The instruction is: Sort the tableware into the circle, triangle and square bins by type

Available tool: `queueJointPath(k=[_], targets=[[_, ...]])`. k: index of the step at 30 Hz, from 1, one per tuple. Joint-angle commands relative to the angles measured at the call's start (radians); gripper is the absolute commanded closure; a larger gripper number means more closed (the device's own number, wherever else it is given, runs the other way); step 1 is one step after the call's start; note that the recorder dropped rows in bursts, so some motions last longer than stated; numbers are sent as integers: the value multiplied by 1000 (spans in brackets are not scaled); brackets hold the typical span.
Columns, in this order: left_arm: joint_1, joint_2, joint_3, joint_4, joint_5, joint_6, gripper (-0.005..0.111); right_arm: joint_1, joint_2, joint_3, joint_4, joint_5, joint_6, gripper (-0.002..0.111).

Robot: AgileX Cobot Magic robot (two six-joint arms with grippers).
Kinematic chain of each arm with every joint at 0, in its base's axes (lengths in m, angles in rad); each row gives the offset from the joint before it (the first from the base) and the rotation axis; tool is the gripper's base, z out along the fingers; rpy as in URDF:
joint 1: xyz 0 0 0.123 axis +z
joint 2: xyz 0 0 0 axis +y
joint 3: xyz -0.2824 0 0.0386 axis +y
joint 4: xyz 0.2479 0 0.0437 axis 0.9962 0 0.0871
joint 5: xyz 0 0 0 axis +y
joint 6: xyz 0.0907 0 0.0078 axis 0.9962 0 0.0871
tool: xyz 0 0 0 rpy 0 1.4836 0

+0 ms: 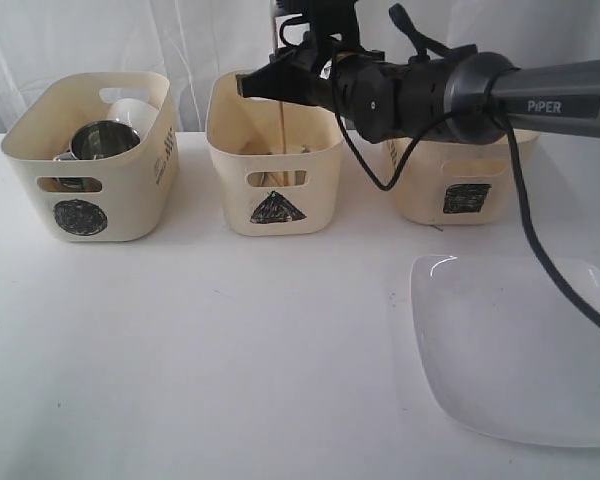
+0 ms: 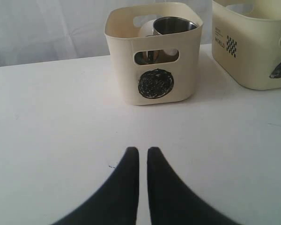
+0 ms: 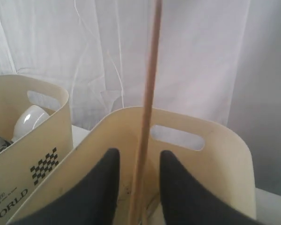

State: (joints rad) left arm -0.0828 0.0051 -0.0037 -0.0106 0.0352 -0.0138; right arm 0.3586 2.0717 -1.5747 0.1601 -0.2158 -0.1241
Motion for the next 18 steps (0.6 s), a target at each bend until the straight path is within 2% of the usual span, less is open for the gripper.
queueJointPath(k=[1,7,11,14,16,18], targets=[[0,-5,4,-11,-5,-6,93,-10,-1,-9,7,-25,-11,63],[0,-5,4,-11,-5,-6,93,-10,-17,-9,9,41,-11,61],[0,-5,4,-11,-5,-6,93,-11,-109,4,22,307,-11,61],[0,-5,4,-11,-5,-6,93,-26,-234,131,-66,479,58,61],[0,-5,4,-11,-5,-6,93,-41,-335,265,-160,509,132,61],[0,-5,4,-11,-5,-6,93,-59,-439,391,-160,551,132,61]])
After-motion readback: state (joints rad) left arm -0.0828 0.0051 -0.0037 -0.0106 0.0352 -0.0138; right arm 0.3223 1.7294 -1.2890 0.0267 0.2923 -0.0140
